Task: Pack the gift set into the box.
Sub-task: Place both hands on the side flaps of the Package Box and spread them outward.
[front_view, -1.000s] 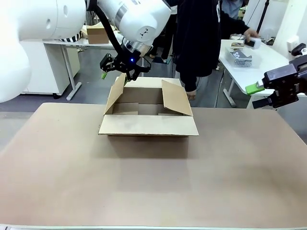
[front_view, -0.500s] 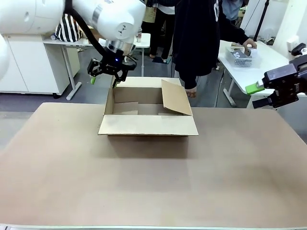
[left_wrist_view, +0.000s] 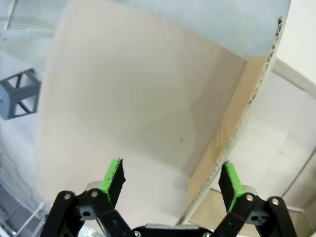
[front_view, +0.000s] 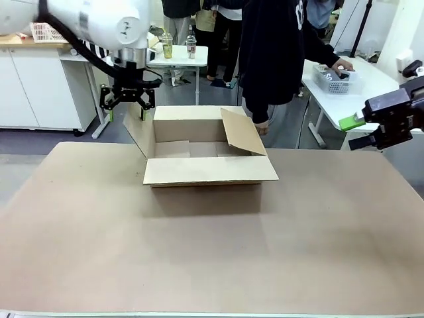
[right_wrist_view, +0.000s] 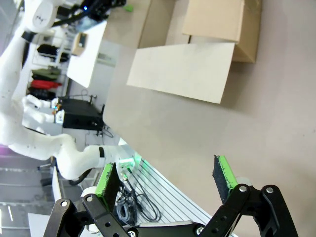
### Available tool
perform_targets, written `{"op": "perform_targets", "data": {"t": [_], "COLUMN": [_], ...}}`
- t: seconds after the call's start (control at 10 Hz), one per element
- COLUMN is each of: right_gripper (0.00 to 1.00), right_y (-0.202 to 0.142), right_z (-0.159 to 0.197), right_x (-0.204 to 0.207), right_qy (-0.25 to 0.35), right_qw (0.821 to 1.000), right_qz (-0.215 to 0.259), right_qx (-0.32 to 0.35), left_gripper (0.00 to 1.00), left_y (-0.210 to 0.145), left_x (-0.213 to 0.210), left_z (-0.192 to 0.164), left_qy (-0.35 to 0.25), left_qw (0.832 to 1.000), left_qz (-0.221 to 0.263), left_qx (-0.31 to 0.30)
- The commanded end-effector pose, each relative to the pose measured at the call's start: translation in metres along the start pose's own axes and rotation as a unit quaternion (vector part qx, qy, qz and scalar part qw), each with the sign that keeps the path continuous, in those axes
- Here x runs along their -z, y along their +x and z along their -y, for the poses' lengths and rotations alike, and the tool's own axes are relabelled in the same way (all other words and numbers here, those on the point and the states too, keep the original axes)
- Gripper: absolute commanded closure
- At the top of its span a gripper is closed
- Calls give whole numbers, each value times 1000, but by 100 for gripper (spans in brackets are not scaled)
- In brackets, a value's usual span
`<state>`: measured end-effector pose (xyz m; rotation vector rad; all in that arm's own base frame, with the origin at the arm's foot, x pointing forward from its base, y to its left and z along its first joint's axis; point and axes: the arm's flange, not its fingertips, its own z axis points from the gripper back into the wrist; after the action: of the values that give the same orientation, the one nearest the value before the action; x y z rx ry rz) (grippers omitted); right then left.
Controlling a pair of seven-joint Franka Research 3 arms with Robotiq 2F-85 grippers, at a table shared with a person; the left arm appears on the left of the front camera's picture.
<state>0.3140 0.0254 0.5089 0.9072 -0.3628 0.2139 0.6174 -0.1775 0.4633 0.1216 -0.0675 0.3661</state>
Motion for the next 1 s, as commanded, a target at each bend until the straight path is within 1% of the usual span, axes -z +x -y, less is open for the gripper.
{"op": "perform_targets", "data": {"t": [0.0,0.2,0.3,0.5,0.6,0.7,0.9], "right_gripper": [0,0,0,0,0,0,0], "right_y": [3,3,3,3,3,3,3], "right_z": [0,0,0,0,0,0,0], "right_x": [1,1,1,1,1,1,1], "right_qy": [11,11,11,11,11,11,11], "right_qw": [1000,1000,1000,1000,1000,1000,1000], "right_qz": [6,6,6,6,6,6,6], "right_qx": [-12,-12,-12,-12,-12,-12,-12], "left_gripper": [0,0,0,0,0,0,0], "left_y": [-10,-4,-3,-5,-8,7,7], "left_x": [17,26,33,45,49,40,40], "left_z": [-31,-50,-59,-76,-79,-60,-60], "left_qy": [-60,-99,-133,-188,-221,-152,-152], "left_qw": [998,994,989,978,970,986,986], "left_qz": [-21,-35,-46,-65,-83,-53,-53], "left_qx": [28,31,39,55,66,36,36]}}
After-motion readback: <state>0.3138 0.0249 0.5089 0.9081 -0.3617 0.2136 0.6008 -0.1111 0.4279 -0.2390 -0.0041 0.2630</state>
